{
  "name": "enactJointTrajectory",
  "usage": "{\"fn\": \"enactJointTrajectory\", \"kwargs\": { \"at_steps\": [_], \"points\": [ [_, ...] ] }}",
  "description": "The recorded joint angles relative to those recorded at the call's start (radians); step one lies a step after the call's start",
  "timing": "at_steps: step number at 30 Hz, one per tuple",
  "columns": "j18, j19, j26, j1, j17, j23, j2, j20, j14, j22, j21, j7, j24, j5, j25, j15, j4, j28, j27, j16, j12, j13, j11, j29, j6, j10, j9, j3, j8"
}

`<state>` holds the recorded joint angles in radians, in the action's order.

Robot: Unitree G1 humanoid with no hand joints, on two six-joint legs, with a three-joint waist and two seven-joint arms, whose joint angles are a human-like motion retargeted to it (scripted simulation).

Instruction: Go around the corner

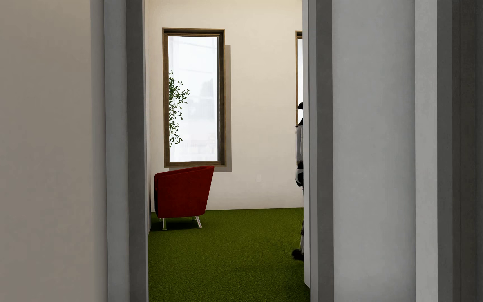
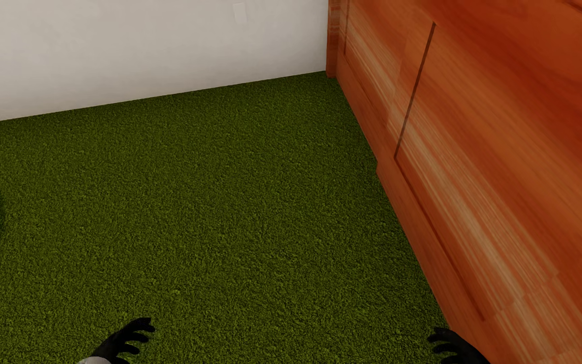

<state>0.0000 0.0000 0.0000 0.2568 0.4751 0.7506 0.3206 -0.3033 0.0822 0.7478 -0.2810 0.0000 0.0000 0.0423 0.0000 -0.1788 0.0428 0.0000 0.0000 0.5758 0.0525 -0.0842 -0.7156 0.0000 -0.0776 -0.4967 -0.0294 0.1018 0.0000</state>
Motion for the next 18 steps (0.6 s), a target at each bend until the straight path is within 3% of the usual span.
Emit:
{"fn": "enactJointTrajectory", "kwargs": {
  "at_steps": [3, 5, 8, 11, 14, 18],
  "points": [
    [0.000, 0.000, 0.000, -0.013, -0.020, 0.056, -0.043, -0.023, 0.037, -0.051, -0.018, 0.000, 0.000, -0.003, 0.000, 0.082, 0.005, 0.000, 0.000, -0.006, 0.005, -0.036, 0.143, 0.000, 0.014, 0.006, 0.037, 0.026, 0.000],
    [0.000, 0.000, 0.000, -0.010, -0.049, 0.129, -0.100, -0.045, 0.061, -0.057, -0.012, 0.000, 0.000, 0.019, 0.000, 0.038, 0.022, 0.000, 0.000, -0.017, 0.018, -0.078, 0.193, 0.000, 0.047, -0.002, 0.069, 0.011, 0.000],
    [0.000, 0.000, 0.000, -0.040, -0.080, 0.272, -0.166, -0.061, 0.098, -0.005, -0.086, 0.000, 0.000, 0.036, 0.000, 0.005, 0.034, 0.000, 0.000, -0.041, 0.065, -0.113, 0.269, 0.000, 0.099, 0.015, 0.101, -0.083, 0.000],
    [0.000, 0.000, 0.000, -0.091, -0.088, 0.351, -0.174, -0.099, 0.147, 0.151, -0.139, 0.000, 0.000, 0.035, 0.000, 0.021, 0.030, 0.000, 0.000, -0.097, 0.138, -0.127, 0.274, 0.000, 0.111, 0.044, 0.122, -0.149, 0.000],
    [0.000, 0.000, 0.000, -0.121, -0.088, 0.294, -0.171, -0.185, 0.188, 0.292, -0.112, 0.000, 0.000, 0.035, 0.000, 0.012, 0.027, 0.000, 0.000, -0.161, 0.199, -0.119, 0.265, 0.000, 0.114, 0.054, 0.127, -0.134, 0.000],
    [0.000, 0.000, 0.000, -0.137, -0.098, 0.213, -0.172, -0.233, 0.223, 0.294, -0.113, 0.000, 0.000, 0.037, 0.000, 0.002, 0.024, 0.000, 0.000, -0.212, 0.241, -0.109, 0.262, 0.000, 0.119, 0.059, 0.141, -0.114, 0.000]
  ]
}}
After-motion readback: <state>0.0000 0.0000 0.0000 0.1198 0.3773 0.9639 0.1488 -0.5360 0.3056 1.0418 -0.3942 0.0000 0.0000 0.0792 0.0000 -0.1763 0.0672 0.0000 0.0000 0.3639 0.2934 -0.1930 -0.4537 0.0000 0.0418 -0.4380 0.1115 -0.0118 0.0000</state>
